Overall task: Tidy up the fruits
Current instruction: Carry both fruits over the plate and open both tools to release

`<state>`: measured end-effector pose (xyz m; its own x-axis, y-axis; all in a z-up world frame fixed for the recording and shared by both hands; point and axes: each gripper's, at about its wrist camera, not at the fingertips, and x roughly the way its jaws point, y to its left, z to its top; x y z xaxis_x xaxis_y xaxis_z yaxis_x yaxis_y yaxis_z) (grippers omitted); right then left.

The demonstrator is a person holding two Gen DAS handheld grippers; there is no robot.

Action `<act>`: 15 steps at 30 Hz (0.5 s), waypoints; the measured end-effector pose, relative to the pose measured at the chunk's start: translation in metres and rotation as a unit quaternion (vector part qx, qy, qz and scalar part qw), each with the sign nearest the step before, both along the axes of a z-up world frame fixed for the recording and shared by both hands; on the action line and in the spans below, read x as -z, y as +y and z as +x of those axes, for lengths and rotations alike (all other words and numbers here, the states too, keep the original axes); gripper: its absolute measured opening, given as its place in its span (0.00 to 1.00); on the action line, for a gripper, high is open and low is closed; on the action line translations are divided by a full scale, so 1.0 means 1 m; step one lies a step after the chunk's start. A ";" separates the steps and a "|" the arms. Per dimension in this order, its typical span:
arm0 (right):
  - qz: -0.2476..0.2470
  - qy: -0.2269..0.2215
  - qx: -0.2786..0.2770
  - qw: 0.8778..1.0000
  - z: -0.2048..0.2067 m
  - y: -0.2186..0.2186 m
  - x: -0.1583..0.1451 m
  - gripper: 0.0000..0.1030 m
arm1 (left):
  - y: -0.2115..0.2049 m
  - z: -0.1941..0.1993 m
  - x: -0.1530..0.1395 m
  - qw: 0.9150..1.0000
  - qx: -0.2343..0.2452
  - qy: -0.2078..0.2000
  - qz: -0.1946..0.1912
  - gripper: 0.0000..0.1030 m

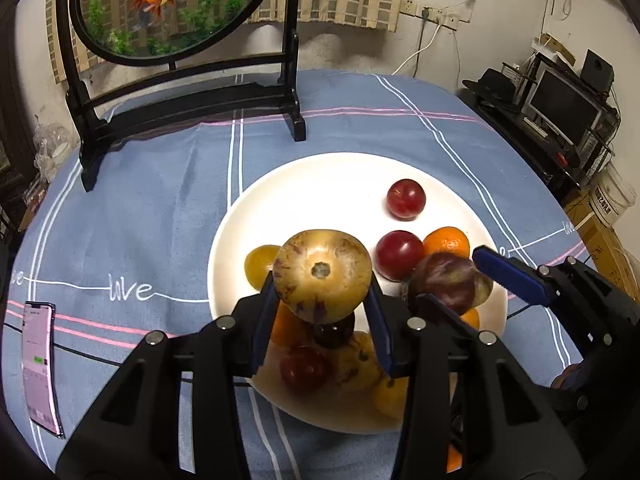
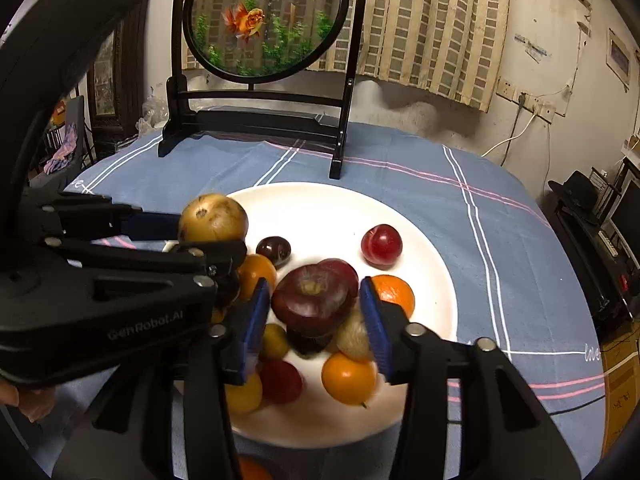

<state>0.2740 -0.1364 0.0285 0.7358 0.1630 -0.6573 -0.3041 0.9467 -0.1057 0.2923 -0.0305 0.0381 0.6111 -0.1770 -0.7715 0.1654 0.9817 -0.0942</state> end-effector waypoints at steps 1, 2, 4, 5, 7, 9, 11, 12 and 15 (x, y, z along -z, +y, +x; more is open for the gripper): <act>0.000 -0.004 0.004 1.000 0.000 0.000 0.000 0.58 | 0.001 0.001 0.001 1.000 -0.003 0.002 -0.004 0.44; 0.003 -0.008 0.005 1.000 -0.002 0.000 -0.001 0.58 | 0.002 0.001 0.001 1.000 -0.006 0.001 -0.007 0.47; 0.007 -0.008 0.004 1.000 -0.005 -0.003 -0.003 0.58 | 0.003 -0.003 -0.003 1.000 -0.008 -0.014 -0.011 0.54; 0.009 -0.010 0.007 1.000 -0.007 -0.005 -0.005 0.58 | 0.004 -0.006 -0.005 1.000 -0.009 -0.025 -0.009 0.60; 0.018 -0.012 0.009 1.000 -0.011 -0.010 -0.008 0.58 | 0.005 -0.014 -0.013 0.999 -0.013 -0.045 -0.004 0.66; 0.028 -0.013 0.016 0.999 -0.017 -0.015 -0.011 0.58 | 0.007 -0.022 -0.020 0.998 -0.014 -0.054 -0.009 0.67; 0.042 -0.012 0.021 0.999 -0.026 -0.022 -0.015 0.58 | 0.008 -0.031 -0.023 0.998 -0.014 -0.055 -0.017 0.68; 0.044 -0.012 0.021 0.999 -0.029 -0.024 -0.015 0.58 | 0.008 -0.037 -0.024 0.998 -0.011 -0.054 -0.017 0.69; 0.044 -0.017 0.025 0.999 -0.049 -0.036 -0.018 0.58 | 0.005 -0.059 -0.025 0.998 0.001 -0.060 -0.006 0.71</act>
